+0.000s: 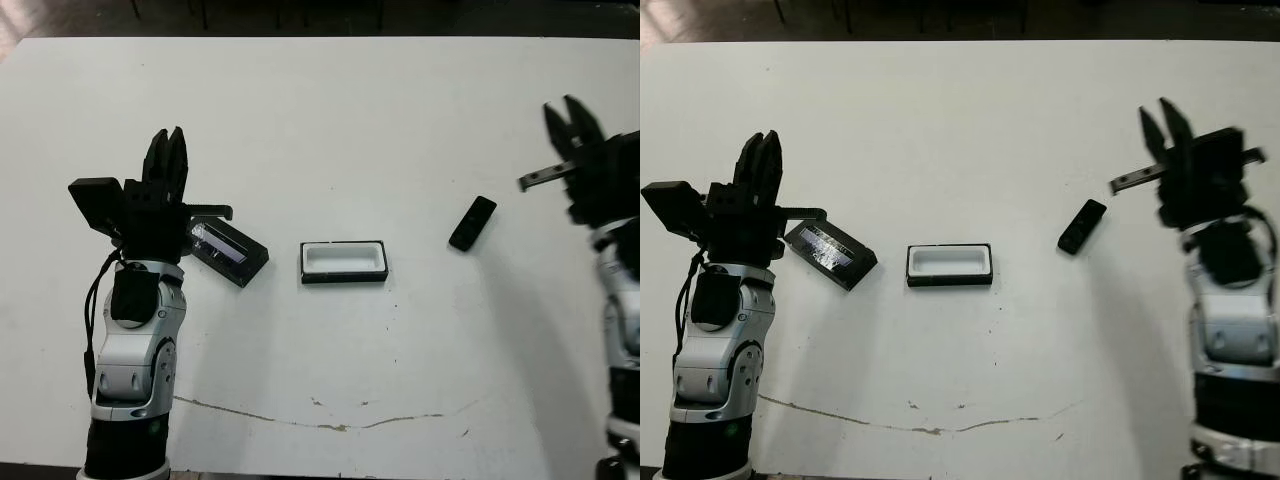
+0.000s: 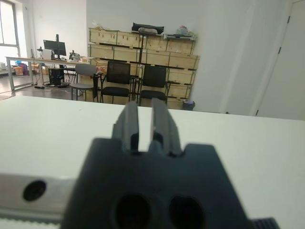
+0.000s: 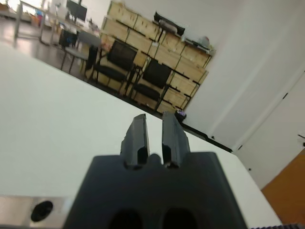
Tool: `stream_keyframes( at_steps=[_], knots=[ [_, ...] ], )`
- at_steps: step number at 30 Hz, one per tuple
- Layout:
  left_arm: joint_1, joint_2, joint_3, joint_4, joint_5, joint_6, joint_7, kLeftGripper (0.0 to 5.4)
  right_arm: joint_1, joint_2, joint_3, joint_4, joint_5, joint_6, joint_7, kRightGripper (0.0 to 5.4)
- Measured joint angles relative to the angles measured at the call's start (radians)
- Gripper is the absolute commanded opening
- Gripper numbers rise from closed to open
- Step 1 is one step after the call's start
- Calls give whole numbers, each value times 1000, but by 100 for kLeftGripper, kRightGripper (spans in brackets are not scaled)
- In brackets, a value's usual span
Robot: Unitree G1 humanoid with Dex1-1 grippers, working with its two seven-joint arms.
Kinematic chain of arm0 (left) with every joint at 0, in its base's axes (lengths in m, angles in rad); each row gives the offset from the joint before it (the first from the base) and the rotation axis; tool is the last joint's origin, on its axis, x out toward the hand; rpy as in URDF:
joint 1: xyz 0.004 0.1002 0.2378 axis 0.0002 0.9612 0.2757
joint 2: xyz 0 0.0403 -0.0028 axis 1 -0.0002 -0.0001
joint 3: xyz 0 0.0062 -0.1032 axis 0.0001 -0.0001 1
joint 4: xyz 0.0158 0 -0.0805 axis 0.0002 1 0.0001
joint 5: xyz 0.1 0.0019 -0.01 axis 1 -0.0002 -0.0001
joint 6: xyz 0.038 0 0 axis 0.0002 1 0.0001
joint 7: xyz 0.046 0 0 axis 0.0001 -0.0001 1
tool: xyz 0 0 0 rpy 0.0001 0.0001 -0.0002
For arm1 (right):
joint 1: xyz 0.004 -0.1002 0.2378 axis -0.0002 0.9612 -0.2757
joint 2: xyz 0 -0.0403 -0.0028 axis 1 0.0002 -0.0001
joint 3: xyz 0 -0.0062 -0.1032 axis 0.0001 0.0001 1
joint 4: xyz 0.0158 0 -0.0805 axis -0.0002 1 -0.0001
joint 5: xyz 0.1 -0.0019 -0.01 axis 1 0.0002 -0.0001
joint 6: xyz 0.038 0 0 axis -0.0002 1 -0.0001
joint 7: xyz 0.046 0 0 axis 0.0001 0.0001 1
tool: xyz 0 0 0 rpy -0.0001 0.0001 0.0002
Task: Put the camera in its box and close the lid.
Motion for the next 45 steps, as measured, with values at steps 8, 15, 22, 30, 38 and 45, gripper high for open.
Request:
stream_keyframes(
  at_steps=[8,15,22,30,38,45],
  knots=[
    [1,4,4,-2,-1,1,-5,1,-38,-76,104,131,-96,-25,74,0],
    [2,15,8,-4,-3,5,-12,1,-142,-185,175,305,-69,-16,356,0],
    [6,16,15,-18,-16,25,-12,1,-190,-250,217,453,-46,-29,583,0],
    [6,22,18,-21,-21,34,-29,1,-201,-280,260,472,-83,-45,630,0],
    [6,23,19,-21,-17,33,-32,1,-207,-310,303,484,-113,-58,691,0],
    [7,23,21,-21,-16,33,-33,1,-215,-322,352,515,-152,-106,736,0]
  ],
)
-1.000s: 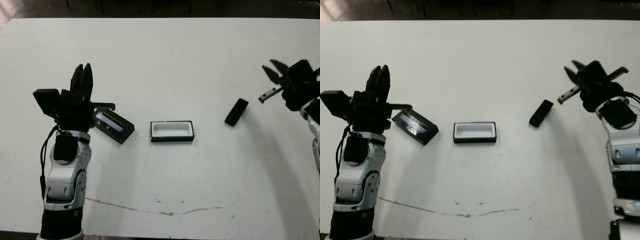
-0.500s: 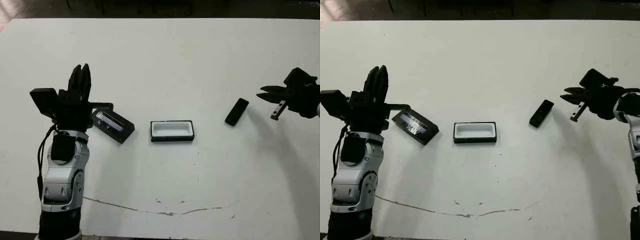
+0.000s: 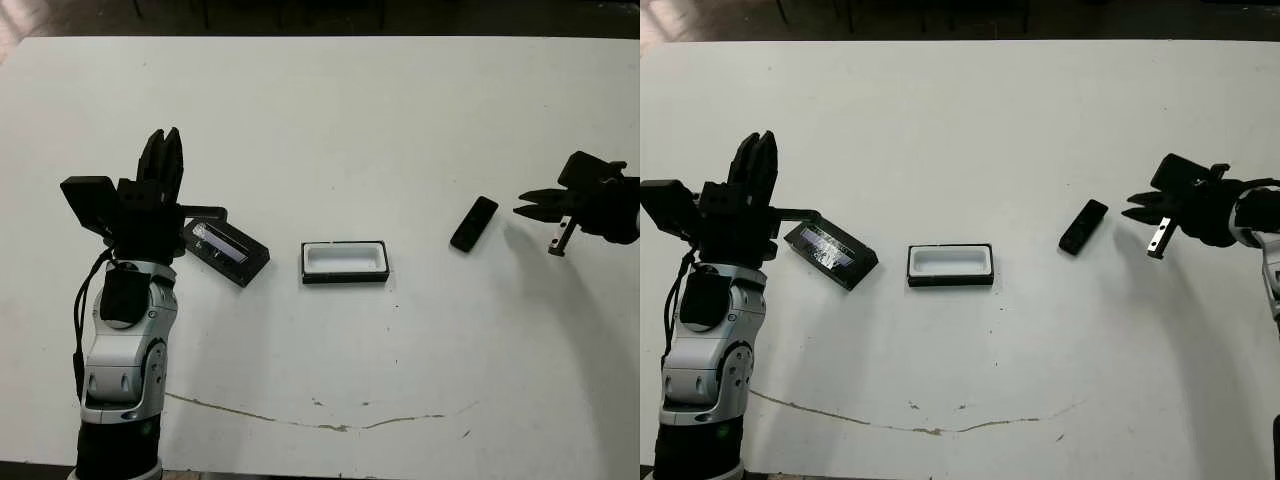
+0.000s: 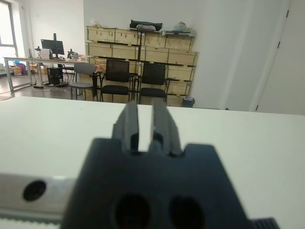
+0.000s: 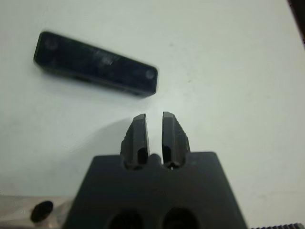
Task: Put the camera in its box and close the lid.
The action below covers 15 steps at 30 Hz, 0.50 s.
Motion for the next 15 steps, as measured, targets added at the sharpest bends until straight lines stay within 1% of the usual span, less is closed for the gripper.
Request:
stream_keyframes(
  at_steps=[3,6,12,15],
  knots=[
    [4,2,0,0,0,0,-1,1,-12,0,26,29,-21,-22,12,0],
    [6,4,4,0,0,-1,-5,1,-28,0,47,54,-42,-25,27,0],
    [13,5,8,0,0,-4,-13,1,-67,5,73,74,-58,9,60,0],
    [17,5,13,0,1,-4,-13,1,-80,12,81,107,-65,-21,55,0]
  ],
)
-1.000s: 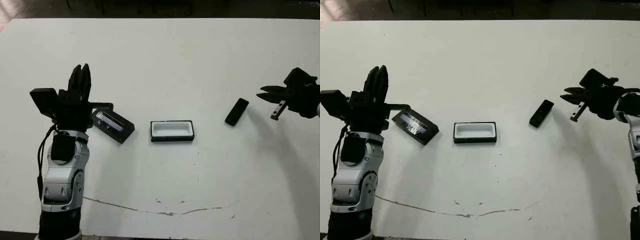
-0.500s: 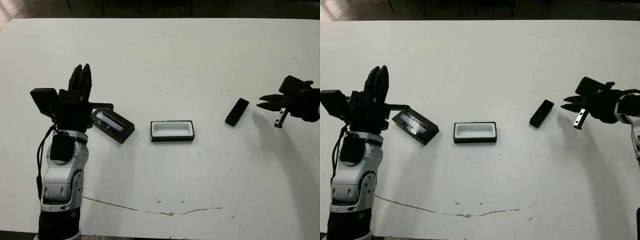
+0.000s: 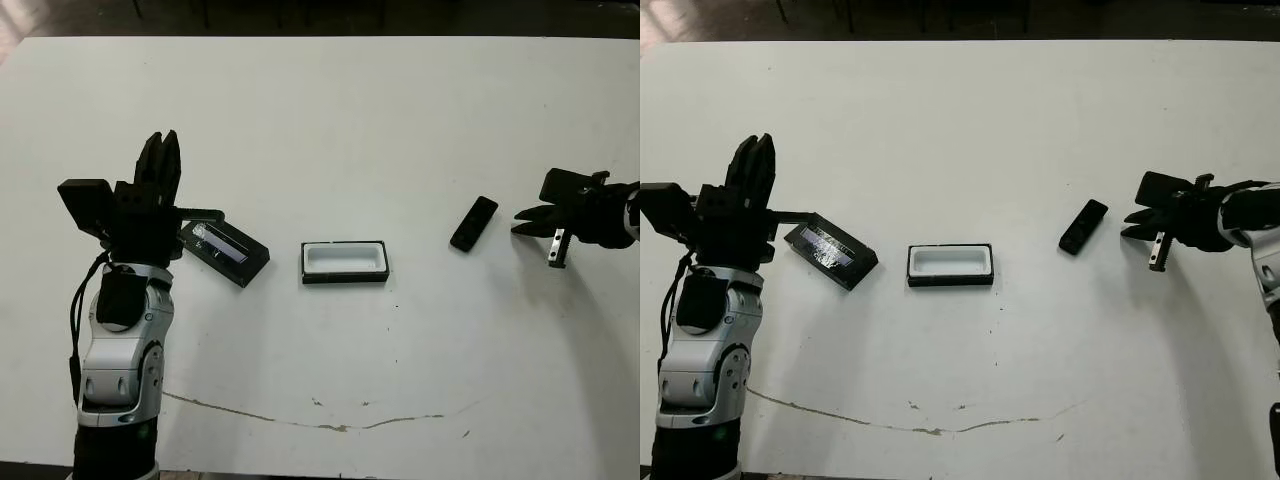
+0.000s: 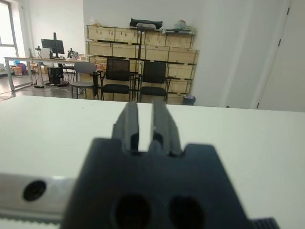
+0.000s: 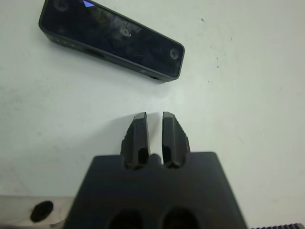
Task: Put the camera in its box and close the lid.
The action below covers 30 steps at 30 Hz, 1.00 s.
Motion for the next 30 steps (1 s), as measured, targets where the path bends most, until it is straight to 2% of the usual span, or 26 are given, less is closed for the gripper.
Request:
stream_keyframes(
  at_steps=[10,20,27,30],
  knots=[
    [6,1,3,-7,2,1,0,1,-45,29,1,142,11,-101,-24,0],
    [6,1,-2,-7,17,0,-1,1,-43,61,-7,127,46,-86,-27,0],
    [6,1,-2,-7,15,-3,-1,1,-43,94,4,76,49,-49,-27,0],
    [6,1,-2,-7,12,-2,0,1,-43,110,17,34,45,-10,-27,0]
  ],
)
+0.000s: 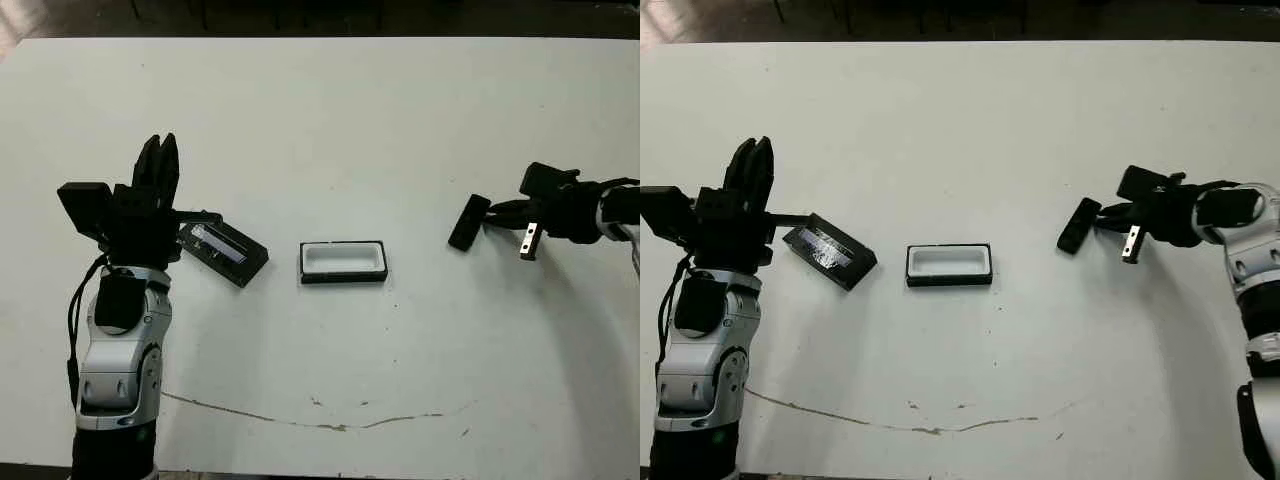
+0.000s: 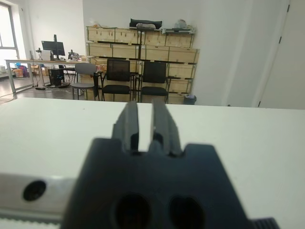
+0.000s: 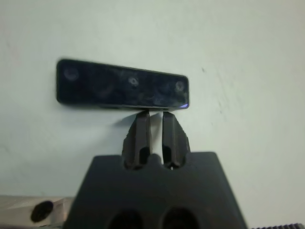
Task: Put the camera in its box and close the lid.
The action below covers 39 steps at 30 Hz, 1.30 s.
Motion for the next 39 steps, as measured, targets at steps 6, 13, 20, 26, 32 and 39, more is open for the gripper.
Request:
stream_keyframes(
  at_steps=[6,13,20,26,32,39],
  knots=[
    [0,-3,-7,0,0,0,1,1,-16,31,21,-17,1,13,11,0],
    [7,-4,-14,0,4,-2,2,1,-56,61,43,18,-18,13,1,0],
    [13,-8,-23,0,7,-19,3,1,-100,97,65,58,-49,24,-35,0],
    [21,-12,-19,-2,2,-19,4,1,-43,80,12,36,-64,23,-188,0],
    [27,-11,-18,6,3,-32,1,1,106,60,-167,-164,-4,83,-390,0],
    [24,-12,-24,17,4,-36,1,1,335,224,-323,-578,181,230,-575,0]
  ],
)
